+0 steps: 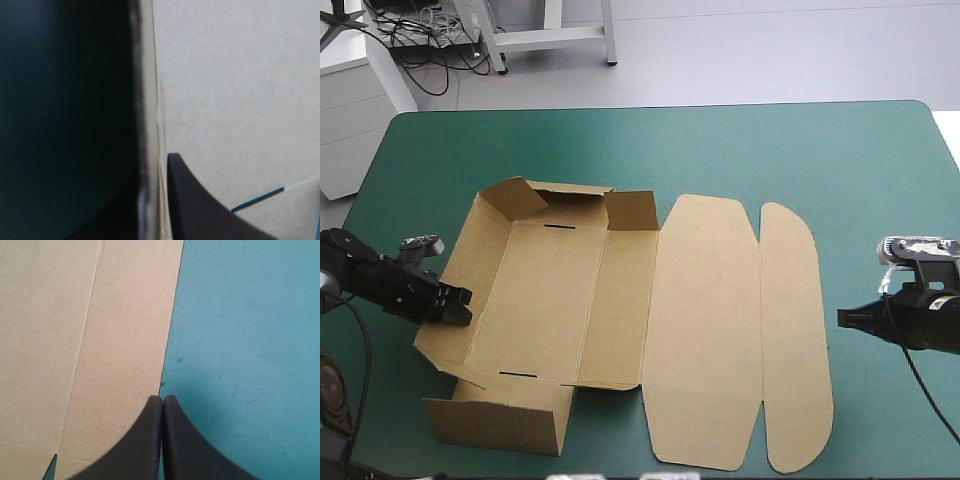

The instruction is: Fold the box

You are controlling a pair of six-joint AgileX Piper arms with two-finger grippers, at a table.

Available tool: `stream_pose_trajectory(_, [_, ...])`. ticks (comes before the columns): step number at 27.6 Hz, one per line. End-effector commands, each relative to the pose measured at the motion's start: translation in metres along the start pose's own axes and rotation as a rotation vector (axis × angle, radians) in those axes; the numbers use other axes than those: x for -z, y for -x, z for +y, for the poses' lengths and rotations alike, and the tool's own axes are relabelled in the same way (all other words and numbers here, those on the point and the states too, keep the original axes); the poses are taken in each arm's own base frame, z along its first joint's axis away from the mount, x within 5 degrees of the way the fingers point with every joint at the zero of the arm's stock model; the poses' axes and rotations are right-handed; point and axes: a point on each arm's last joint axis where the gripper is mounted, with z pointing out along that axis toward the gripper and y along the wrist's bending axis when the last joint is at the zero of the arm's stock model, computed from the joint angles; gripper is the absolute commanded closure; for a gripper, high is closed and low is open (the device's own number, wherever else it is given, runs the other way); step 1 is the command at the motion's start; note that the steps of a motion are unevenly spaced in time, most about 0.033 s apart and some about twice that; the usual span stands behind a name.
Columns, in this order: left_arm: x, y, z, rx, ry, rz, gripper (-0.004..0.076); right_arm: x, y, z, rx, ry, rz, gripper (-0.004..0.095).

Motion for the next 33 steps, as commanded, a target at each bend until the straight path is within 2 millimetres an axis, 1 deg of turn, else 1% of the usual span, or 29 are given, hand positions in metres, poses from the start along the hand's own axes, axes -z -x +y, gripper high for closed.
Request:
stream_pose_trajectory(1, [0.01, -0.003, -0.013, -0.014, -0.051, 0.025, 0.0731, 0.008, 0.006, 0.001, 0.003, -0.001, -0.063, 0.0928])
stream_pose_trajectory(7, [0.01, -0.002, -0.013, 0.012, -0.051, 0.016, 0.0731, 0.008, 0.006, 0.001, 0.003, -0.001, -0.063, 0.0928])
stream_pose_trajectory(14, [0.011, -0.002, -0.011, 0.0, -0.019, 0.025, 0.0734, 0.008, 0.006, 0.001, 0.003, -0.001, -0.063, 0.0928])
stream_pose_trajectory(17, [0.012, 0.002, -0.015, -0.005, -0.006, 0.028, 0.0734, 0.008, 0.006, 0.001, 0.003, -0.001, -0.063, 0.0928])
stream_pose_trajectory(20, [0.014, 0.009, -0.024, -0.056, 0.047, 0.048, 0.0734, 0.008, 0.006, 0.001, 0.003, -0.001, -0.063, 0.0928])
stream_pose_trajectory(25, [0.022, 0.03, -0.05, -0.173, 0.158, 0.045, 0.0734, 0.008, 0.006, 0.001, 0.003, -0.001, -0.063, 0.0928])
stream_pose_trajectory(26, [0.027, 0.04, -0.064, -0.236, 0.195, 0.019, 0.0734, 0.008, 0.006, 0.001, 0.003, -0.001, -0.063, 0.0928])
stream_pose_trajectory(27, [0.028, 0.044, -0.07, -0.258, 0.212, 0.009, 0.0734, 0.008, 0.006, 0.001, 0.003, -0.001, -0.063, 0.0928])
stream_pose_trajectory(28, [0.032, 0.053, -0.085, -0.333, 0.257, -0.021, 0.0734, 0.008, 0.006, 0.001, 0.003, -0.001, -0.063, 0.0928])
stream_pose_trajectory(32, [0.036, 0.066, -0.114, -0.472, 0.367, -0.071, 0.0734, 0.007, 0.006, 0.001, 0.002, -0.001, -0.06, 0.0928])
stream_pose_trajectory(33, [0.037, 0.072, -0.131, -0.552, 0.426, -0.1, 0.0734, 0.007, 0.006, 0.001, 0.002, 0.0, -0.058, 0.0928])
